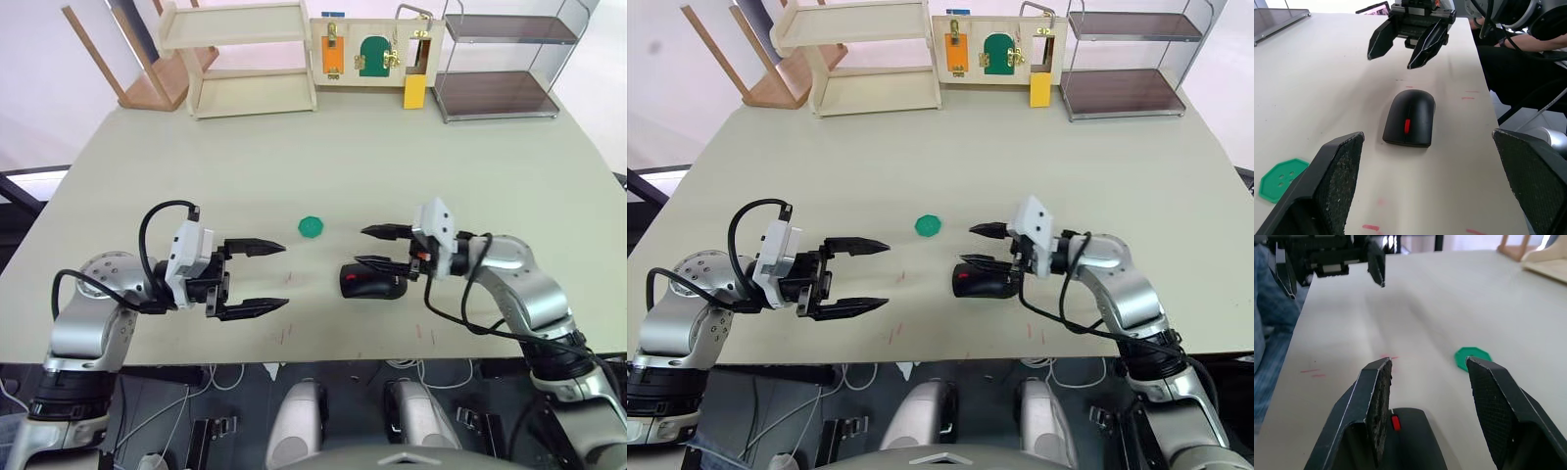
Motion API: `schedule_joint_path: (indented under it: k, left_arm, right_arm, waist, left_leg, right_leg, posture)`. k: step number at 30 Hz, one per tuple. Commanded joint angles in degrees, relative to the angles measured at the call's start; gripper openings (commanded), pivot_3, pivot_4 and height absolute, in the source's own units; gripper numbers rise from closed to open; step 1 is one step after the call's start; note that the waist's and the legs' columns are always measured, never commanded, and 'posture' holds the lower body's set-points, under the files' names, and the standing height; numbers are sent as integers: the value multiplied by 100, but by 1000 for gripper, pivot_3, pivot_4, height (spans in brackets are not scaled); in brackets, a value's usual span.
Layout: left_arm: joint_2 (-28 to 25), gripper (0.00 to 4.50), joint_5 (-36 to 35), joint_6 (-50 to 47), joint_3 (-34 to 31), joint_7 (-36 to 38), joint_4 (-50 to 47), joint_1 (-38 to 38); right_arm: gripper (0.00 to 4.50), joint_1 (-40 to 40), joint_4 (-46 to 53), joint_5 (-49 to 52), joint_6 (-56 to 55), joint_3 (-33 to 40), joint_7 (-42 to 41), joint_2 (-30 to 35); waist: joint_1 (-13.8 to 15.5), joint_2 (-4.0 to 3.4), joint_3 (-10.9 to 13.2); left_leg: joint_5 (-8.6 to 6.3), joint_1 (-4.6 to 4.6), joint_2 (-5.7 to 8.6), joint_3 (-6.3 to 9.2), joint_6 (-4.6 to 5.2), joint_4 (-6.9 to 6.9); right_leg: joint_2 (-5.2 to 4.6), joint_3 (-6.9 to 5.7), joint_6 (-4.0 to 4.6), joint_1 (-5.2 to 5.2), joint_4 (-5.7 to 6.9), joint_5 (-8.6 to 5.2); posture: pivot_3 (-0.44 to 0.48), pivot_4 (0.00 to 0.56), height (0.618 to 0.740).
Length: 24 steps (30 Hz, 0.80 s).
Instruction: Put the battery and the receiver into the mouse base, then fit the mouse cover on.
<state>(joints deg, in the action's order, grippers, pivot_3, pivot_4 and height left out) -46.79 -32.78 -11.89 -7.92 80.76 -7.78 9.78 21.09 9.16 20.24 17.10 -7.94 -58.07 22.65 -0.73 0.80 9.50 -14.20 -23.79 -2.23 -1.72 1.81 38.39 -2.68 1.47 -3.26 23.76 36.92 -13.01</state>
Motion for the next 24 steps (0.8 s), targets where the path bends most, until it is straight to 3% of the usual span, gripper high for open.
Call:
schedule_joint_path:
  k: [1, 8, 17, 24]
  left_arm:
    - [5, 4500, -44, 76, -57, -12, -47, 64]
    - [10, 4500, -65, 53, -80, -33, -75, 65]
    - [42, 4500, -52, 59, -61, -78, -56, 91]
    - [127, 4500, 2, 123, -73, -202, -58, -8]
  right_arm:
    - [2531, -231, -143, 168, -622, 203, -177, -21]
    - [2531, -649, -1202, 213, -1814, 392, -580, -157]
    - [2531, -812, -2478, -142, -2523, 138, -665, -460]
    - [2531, -899, -2739, -229, -2608, 40, -671, -448]
  waist:
    - [-7, 0, 0]
    - [-4, 0, 0]
    - [-16, 1, -1]
    - [-23, 4, -3]
  left_leg:
    - [0, 1, 0, -1, 0, 0]
    - [0, 4, 0, -5, 0, 1]
    - [0, 7, 0, -4, 0, 1]
    - [1, 26, -2, -8, -1, 2]
  right_leg:
    - [0, 1, 0, 0, 0, 0]
    - [-1, 4, 9, -4, 0, -5]
    - [1, 4, 14, -4, 3, -8]
    - [1, 9, 19, -14, 15, -10]
  posture:
    - [0, 150, 740]
    - [0, 150, 740]
    - [0, 150, 740]
    - [0, 150, 740]
